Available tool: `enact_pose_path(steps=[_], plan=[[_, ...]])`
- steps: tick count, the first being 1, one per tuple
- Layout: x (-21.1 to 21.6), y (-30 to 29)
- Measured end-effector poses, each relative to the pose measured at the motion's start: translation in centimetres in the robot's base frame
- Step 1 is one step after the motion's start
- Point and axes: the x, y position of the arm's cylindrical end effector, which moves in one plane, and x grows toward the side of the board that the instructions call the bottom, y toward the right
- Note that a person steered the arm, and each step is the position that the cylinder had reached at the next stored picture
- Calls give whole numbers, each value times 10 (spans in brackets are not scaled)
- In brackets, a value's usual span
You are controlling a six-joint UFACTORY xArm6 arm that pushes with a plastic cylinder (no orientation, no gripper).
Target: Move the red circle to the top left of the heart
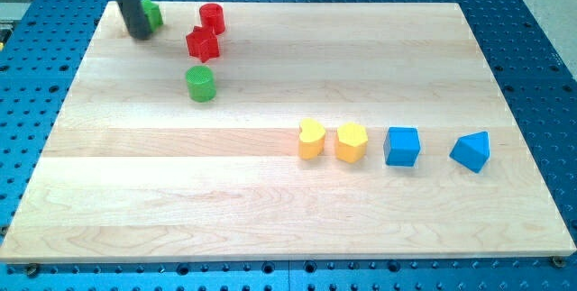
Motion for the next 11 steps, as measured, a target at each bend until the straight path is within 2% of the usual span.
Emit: enact_pose_path(steps=[1, 3, 4, 5, 7, 8, 10, 11], plan=[[16, 1], [-30, 82], [-6, 115], [43, 161], [-20, 148], [-39, 190], [106, 199], [158, 197]])
